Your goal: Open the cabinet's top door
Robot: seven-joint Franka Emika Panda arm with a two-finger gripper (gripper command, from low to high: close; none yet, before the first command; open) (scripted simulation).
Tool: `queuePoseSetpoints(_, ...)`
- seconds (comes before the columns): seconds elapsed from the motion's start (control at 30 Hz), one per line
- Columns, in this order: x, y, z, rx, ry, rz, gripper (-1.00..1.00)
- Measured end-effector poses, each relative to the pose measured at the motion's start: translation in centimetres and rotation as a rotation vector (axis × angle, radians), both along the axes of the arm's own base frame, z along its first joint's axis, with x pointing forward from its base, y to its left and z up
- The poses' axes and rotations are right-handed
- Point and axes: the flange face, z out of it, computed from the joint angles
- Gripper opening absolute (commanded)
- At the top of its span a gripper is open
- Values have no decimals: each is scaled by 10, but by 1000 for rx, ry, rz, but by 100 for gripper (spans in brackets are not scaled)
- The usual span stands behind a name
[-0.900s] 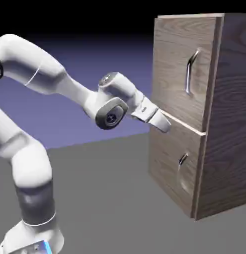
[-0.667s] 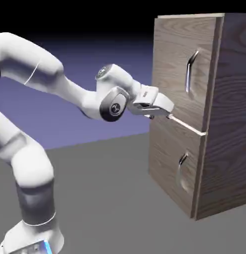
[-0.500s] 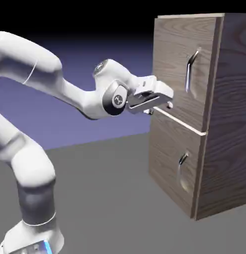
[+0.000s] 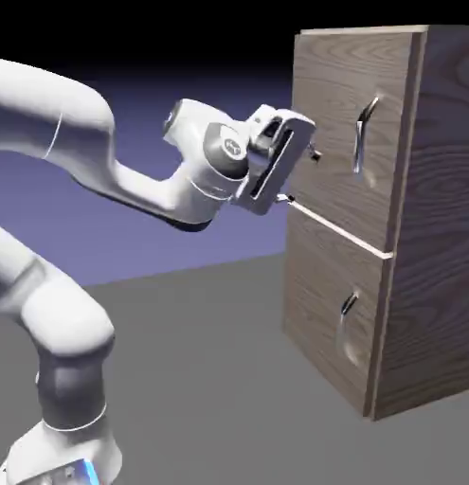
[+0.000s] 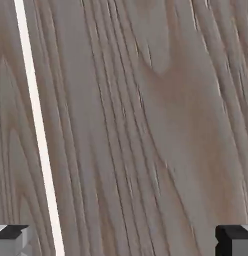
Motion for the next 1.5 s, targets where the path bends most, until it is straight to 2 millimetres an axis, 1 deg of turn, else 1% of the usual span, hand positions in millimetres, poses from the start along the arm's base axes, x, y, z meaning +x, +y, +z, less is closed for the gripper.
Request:
queuePoseSetpoints(0.23,-5,-8,10,-314,-96,126,0)
queuePoseSetpoints(0.5,-7,-25,17,-680,-200,236,0)
queuePoseSetpoints(0.8,-4,-56,19,-1100,-301,320,0)
queuePoseSetpoints(1.1,5,-95,19,-1528,-375,366,0)
queuePoseSetpoints(1.17,6,-98,19,-1559,-379,369,0)
queuePoseSetpoints(1.3,48,-96,19,-1557,-378,369,0)
queuePoseSetpoints(1.33,56,-95,19,-1559,-379,369,-100)
queuePoseSetpoints(1.4,56,-95,19,-1559,-379,369,-100)
queuePoseSetpoints(1.5,41,-89,19,-1566,-342,331,-100)
